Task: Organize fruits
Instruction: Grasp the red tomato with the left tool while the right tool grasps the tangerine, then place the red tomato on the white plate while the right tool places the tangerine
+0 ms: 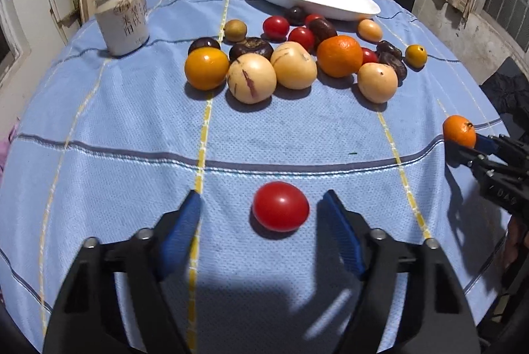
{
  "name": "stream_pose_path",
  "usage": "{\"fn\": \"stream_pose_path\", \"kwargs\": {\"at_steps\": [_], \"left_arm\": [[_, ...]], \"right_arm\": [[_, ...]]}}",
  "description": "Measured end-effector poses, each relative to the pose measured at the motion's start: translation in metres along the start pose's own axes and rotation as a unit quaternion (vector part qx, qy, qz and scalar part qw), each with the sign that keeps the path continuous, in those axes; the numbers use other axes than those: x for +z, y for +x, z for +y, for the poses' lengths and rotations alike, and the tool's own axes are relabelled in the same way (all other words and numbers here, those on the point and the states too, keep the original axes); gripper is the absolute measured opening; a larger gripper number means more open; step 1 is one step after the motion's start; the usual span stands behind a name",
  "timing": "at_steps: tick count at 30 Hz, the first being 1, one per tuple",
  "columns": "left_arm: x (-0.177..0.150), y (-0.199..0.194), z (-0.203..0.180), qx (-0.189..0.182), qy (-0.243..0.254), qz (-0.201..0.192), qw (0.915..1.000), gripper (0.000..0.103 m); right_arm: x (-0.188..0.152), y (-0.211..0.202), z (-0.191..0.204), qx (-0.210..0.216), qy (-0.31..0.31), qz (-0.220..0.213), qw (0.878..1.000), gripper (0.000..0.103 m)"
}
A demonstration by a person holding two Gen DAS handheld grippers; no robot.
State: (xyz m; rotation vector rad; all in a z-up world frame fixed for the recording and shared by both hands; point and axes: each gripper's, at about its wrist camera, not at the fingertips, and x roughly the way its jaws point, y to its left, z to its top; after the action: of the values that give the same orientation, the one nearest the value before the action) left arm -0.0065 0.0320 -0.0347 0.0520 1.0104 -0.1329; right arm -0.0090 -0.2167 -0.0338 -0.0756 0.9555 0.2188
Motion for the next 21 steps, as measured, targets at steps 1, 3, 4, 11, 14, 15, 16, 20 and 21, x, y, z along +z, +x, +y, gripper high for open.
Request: {"fn": "stream_pose_path", "kwargs": {"at_steps": [1,3,4,11,14,15,16,20,21], "left_arm": [[0.001,0.000,0.000,0.005,0.004,-0.001,1.0000,0.061],[0.003,0.000,-0.002,0.005,0.012,-0.005,0.9999,0.043],[0.005,-0.001,-0.004,-0.012,0.018,-0.008,0.9997,0.030],[0.021,-0.005,-0.016,-0.039,0.035,-0.005,0.9986,0.030],[0.047,-0.015,-0.021,-0.051,0.055,-0.023,0.9969,0.030],[0.064,-0.016,-0.023,-0.056,0.058,-0.027,0.9964,0.030],[0.077,-0.018,-0.025,-0.058,0.060,-0.031,0.9960,0.030],[0.151,-0.004,-0.037,-0.054,0.063,-0.060,0.9948,0.030],[0.169,0.005,-0.039,-0.050,0.057,-0.059,0.9953,0.030]], "right_arm": [[0.000,0.000,-0.001,0.004,0.002,-0.001,1.000,0.045],[0.000,0.001,-0.002,0.010,0.004,0.001,1.000,0.045],[0.000,0.001,-0.003,0.014,0.006,0.001,1.000,0.045],[0.008,-0.006,-0.017,0.030,0.017,-0.005,0.999,0.045],[0.024,-0.015,-0.023,0.049,0.015,-0.017,0.999,0.045],[0.033,-0.018,-0.024,0.051,0.011,-0.024,0.998,0.045],[0.043,-0.021,-0.025,0.050,0.007,-0.032,0.998,0.045],[0.101,-0.017,-0.025,0.027,-0.030,-0.075,0.996,0.045],[0.117,-0.011,-0.026,0.025,-0.032,-0.082,0.996,0.045]]}}
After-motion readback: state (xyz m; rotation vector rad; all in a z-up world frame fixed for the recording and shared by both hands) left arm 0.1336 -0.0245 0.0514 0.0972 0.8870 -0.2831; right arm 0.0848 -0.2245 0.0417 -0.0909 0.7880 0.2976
